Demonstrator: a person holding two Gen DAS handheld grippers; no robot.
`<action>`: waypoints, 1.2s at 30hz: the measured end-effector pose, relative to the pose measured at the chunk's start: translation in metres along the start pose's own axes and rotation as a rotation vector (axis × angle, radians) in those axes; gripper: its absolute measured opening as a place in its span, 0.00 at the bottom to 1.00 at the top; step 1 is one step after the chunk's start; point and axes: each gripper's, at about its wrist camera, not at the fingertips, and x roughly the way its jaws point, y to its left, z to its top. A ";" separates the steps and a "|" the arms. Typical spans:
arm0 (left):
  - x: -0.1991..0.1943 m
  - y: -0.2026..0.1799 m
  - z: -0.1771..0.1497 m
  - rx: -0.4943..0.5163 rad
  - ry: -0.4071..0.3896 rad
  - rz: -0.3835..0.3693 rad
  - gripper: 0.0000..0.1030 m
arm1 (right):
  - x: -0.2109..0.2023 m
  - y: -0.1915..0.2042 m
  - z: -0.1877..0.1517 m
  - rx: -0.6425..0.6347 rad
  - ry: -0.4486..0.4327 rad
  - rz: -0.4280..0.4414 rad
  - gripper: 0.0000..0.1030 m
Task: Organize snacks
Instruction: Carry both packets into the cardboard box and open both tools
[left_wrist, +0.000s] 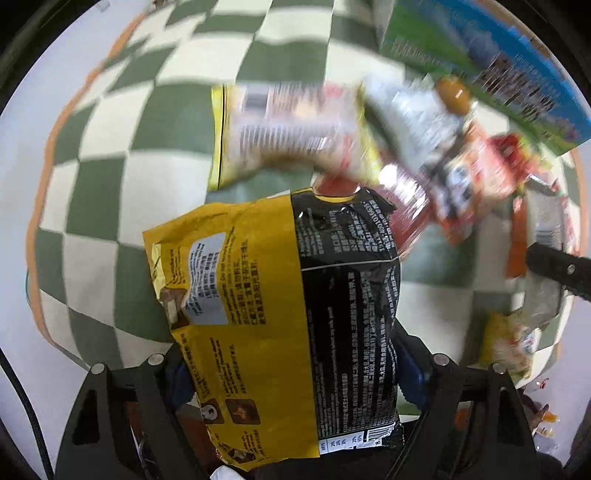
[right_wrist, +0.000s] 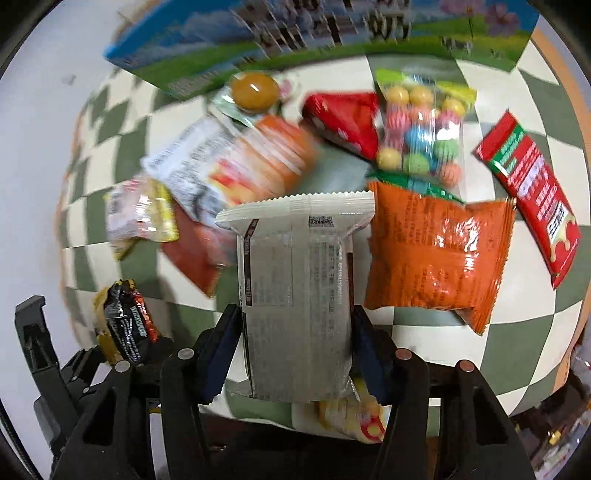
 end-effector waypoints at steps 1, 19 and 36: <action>-0.012 -0.003 0.006 0.001 -0.016 -0.005 0.83 | -0.009 0.000 -0.001 -0.004 -0.010 0.016 0.60; -0.108 -0.163 0.273 0.216 -0.255 -0.173 0.83 | -0.199 0.008 0.150 -0.089 -0.375 0.081 0.60; 0.020 -0.213 0.378 0.247 0.050 -0.167 0.83 | -0.089 -0.061 0.324 -0.070 -0.175 -0.101 0.60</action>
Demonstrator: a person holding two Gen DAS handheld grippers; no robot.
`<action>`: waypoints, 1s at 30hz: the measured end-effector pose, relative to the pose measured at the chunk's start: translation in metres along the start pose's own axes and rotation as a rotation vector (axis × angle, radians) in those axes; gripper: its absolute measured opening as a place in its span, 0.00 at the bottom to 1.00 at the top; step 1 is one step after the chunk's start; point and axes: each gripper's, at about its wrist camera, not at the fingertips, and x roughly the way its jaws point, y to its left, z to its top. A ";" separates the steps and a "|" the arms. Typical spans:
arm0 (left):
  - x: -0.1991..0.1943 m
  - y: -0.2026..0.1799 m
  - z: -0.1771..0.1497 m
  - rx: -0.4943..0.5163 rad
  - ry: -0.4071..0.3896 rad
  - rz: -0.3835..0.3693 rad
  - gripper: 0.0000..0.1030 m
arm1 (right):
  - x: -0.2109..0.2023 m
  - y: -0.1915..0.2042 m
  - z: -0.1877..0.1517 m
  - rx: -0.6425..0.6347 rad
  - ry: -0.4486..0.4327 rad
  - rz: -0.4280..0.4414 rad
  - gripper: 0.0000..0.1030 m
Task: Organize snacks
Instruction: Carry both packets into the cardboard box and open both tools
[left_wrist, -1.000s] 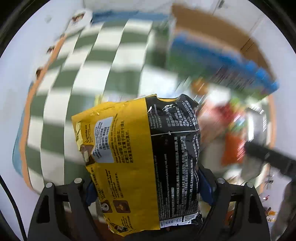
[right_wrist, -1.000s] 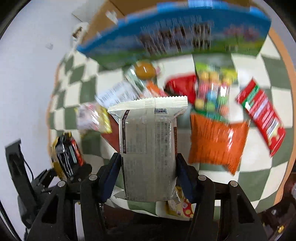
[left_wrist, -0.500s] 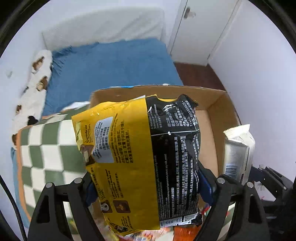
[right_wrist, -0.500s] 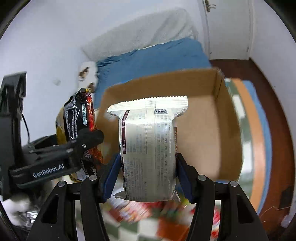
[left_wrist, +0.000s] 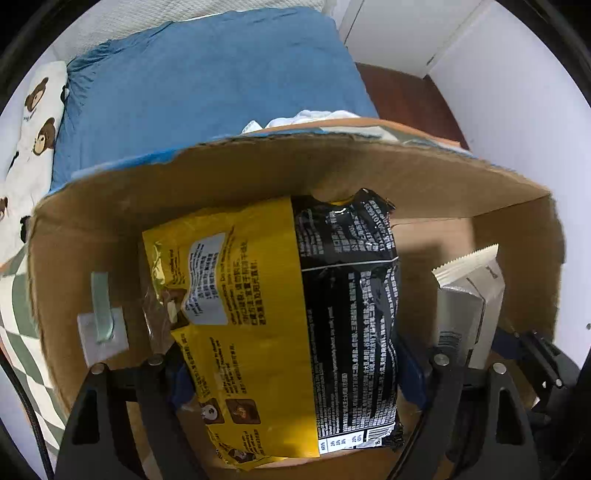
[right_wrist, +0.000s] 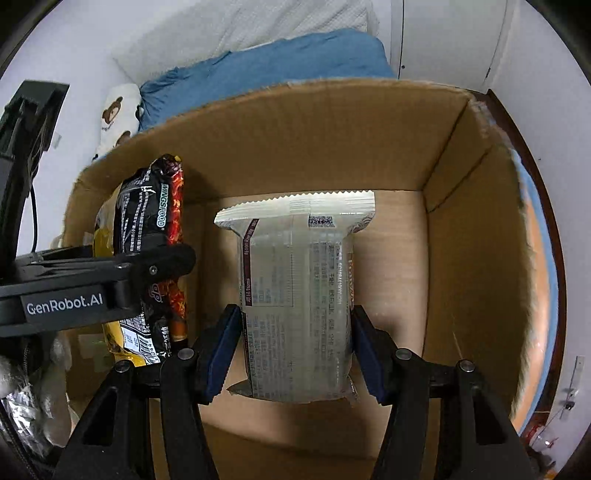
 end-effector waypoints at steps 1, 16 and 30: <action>0.001 -0.003 0.000 0.010 0.012 0.007 0.83 | 0.005 -0.002 0.003 -0.002 0.005 -0.003 0.60; -0.014 -0.002 -0.016 0.014 -0.128 0.024 0.97 | 0.027 -0.019 0.028 -0.002 0.046 -0.009 0.92; -0.083 0.002 -0.076 0.009 -0.295 0.073 0.99 | -0.034 0.000 -0.003 -0.028 -0.096 -0.109 0.93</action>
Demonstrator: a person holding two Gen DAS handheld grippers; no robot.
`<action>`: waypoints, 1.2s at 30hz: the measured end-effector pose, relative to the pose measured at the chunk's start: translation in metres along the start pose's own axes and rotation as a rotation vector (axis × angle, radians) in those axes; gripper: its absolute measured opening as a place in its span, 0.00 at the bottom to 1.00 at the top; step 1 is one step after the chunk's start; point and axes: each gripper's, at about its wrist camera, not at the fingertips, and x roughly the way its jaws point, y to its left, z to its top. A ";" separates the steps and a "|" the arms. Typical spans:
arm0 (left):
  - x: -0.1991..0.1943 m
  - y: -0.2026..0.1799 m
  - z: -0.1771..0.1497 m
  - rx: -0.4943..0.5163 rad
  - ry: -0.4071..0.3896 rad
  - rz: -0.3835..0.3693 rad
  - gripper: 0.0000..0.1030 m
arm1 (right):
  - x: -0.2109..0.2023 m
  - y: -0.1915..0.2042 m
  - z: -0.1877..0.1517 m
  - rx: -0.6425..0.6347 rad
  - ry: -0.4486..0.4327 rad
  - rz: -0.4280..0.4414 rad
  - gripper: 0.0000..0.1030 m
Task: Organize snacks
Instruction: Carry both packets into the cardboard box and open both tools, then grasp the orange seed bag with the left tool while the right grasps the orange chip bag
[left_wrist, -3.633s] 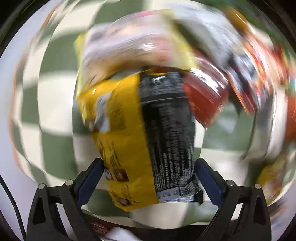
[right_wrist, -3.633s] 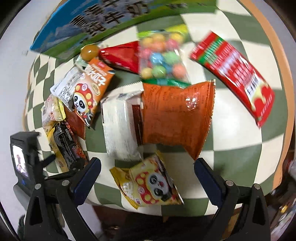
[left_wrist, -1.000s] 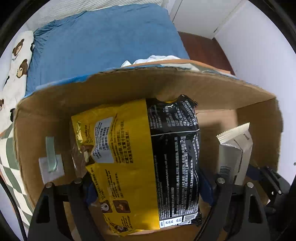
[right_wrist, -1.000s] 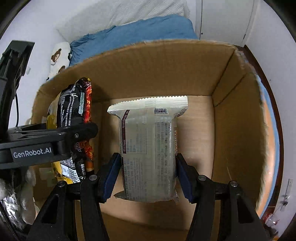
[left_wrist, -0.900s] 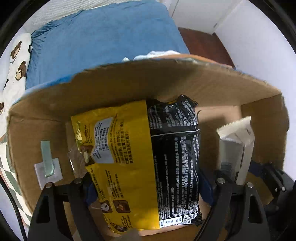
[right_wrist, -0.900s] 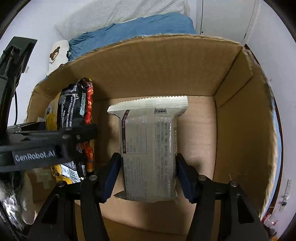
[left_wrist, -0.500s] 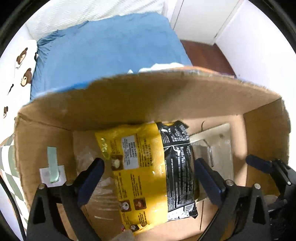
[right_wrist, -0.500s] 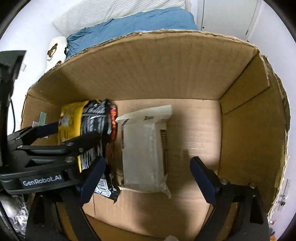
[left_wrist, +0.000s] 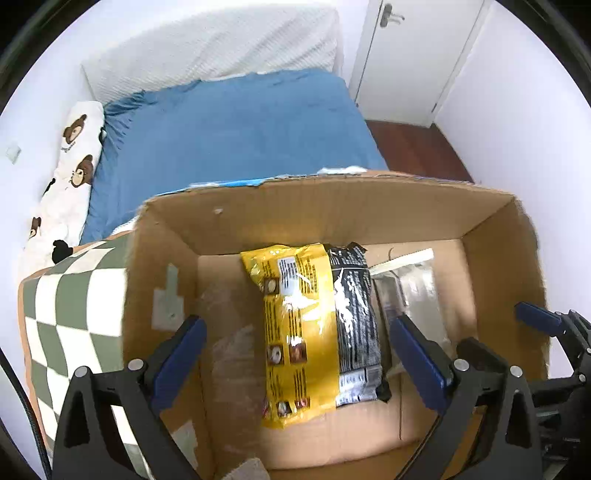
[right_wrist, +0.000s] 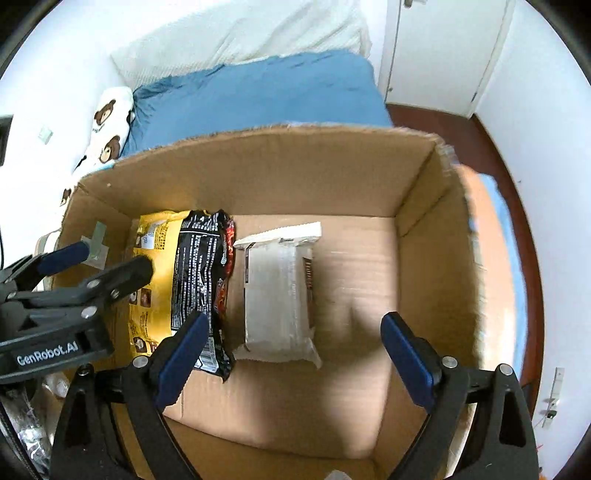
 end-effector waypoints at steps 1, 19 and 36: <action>-0.004 -0.001 -0.004 0.001 -0.010 0.002 0.99 | -0.015 0.007 -0.005 0.001 -0.013 -0.010 0.93; -0.111 -0.008 -0.097 -0.054 -0.142 -0.016 0.99 | -0.154 0.014 -0.101 0.030 -0.195 -0.006 0.93; 0.006 -0.040 -0.251 0.375 0.218 0.217 0.99 | -0.080 -0.017 -0.279 0.368 0.173 0.219 0.93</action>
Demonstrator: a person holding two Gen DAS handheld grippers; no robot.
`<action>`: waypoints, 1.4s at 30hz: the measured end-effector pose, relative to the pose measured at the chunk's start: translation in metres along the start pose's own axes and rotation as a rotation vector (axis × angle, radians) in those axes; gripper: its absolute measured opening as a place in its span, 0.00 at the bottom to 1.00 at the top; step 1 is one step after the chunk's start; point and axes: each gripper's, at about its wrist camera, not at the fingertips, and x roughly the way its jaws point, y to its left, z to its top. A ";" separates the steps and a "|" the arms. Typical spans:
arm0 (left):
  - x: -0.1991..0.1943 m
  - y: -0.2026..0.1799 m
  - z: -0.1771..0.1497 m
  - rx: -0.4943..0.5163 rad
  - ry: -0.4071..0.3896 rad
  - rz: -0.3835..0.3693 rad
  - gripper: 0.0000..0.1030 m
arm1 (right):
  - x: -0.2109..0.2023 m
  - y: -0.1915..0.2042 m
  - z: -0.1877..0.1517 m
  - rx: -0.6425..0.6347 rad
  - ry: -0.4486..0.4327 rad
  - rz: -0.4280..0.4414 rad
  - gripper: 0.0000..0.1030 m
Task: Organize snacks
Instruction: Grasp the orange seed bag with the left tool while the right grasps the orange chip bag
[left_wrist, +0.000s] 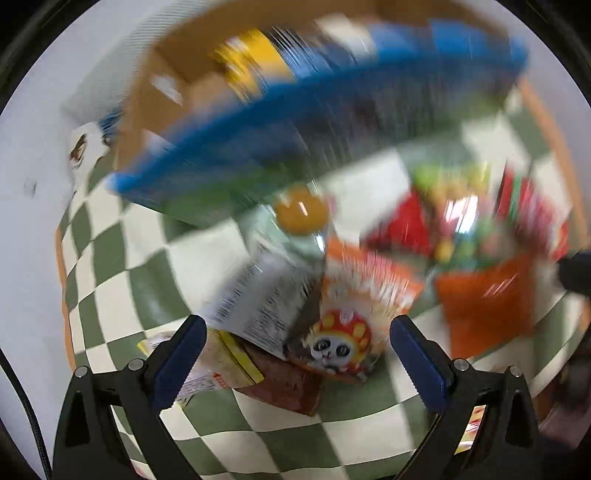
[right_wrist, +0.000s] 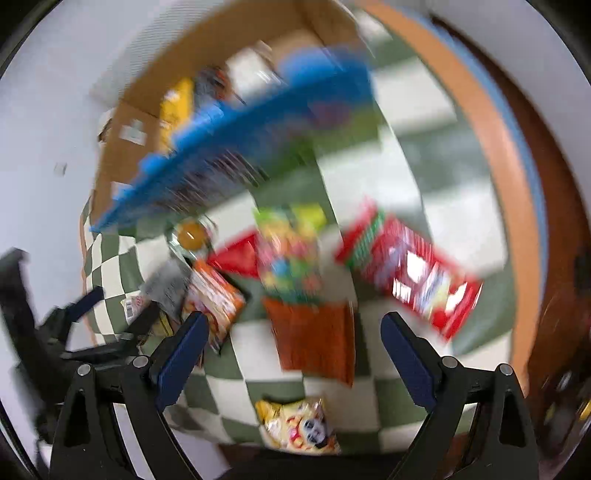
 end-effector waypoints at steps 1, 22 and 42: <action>0.010 -0.006 -0.001 0.035 0.023 -0.003 0.99 | 0.007 -0.006 -0.005 0.021 0.009 -0.002 0.93; 0.059 0.030 -0.057 -0.293 0.139 -0.265 0.64 | 0.113 0.093 -0.083 -1.233 0.238 -0.483 0.93; 0.101 0.046 -0.055 -0.309 0.144 -0.255 0.70 | 0.103 -0.031 -0.040 -0.045 0.234 -0.005 0.81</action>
